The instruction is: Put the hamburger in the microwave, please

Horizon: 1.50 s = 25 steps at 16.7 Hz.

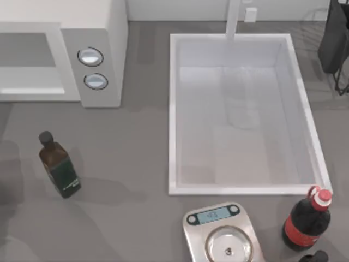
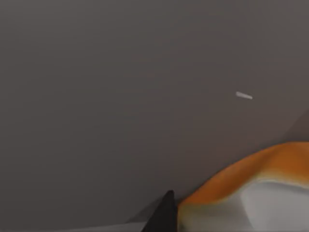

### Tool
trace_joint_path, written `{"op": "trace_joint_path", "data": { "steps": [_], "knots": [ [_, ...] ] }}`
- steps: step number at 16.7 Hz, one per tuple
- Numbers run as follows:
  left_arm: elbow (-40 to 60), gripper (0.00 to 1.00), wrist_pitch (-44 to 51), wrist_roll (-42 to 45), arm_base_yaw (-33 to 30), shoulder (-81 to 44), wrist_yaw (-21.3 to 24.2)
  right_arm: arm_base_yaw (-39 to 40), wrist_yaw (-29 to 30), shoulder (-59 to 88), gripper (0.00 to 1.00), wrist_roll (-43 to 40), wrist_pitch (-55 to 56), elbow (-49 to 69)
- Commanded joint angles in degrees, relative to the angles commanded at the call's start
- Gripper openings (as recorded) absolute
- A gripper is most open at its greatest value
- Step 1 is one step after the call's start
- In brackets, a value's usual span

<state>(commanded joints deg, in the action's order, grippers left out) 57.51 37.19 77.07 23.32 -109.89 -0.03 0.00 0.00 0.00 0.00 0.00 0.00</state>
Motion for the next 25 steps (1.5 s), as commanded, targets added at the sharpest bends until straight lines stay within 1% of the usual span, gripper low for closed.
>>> {"op": "trace_joint_path", "data": {
  "steps": [1, 8, 9, 11, 13, 20, 22, 25],
  "knots": [
    [0.00, 0.00, 0.00, 0.00, 0.00, 0.00, 0.00, 0.00, 0.00, 0.00, 1.00, 0.00, 0.00, 0.00],
    [0.00, 0.00, 0.00, 0.00, 0.00, 0.00, 0.00, 0.00, 0.00, 0.00, 1.00, 0.00, 0.00, 0.00],
    [1.06, 0.00, 5.03, -1.40, -1.26, 3.71, 0.71, 0.00, 0.00, 0.00, 1.00, 0.00, 0.00, 0.00],
    [1.95, 0.00, 5.94, -1.35, -1.16, 4.19, 0.77, 0.00, 0.00, 0.00, 1.00, 0.00, 0.00, 0.00],
    [4.52, 0.00, 9.07, -1.23, -1.15, 5.39, 0.84, 0.00, 0.00, 0.00, 1.00, 0.00, 0.00, 0.00],
    [13.59, 0.00, 25.73, -1.43, -1.35, 10.80, 0.55, 0.00, 0.00, 0.00, 1.00, 0.00, 0.00, 0.00],
    [15.16, 0.00, 27.61, -1.68, -1.43, 12.13, 0.67, 0.00, 0.00, 0.00, 1.00, 0.00, 0.00, 0.00],
    [15.25, 0.00, 27.70, -1.70, -1.43, 12.19, 0.68, 0.00, 0.00, 0.00, 1.00, 0.00, 0.00, 0.00]
  ]
}}
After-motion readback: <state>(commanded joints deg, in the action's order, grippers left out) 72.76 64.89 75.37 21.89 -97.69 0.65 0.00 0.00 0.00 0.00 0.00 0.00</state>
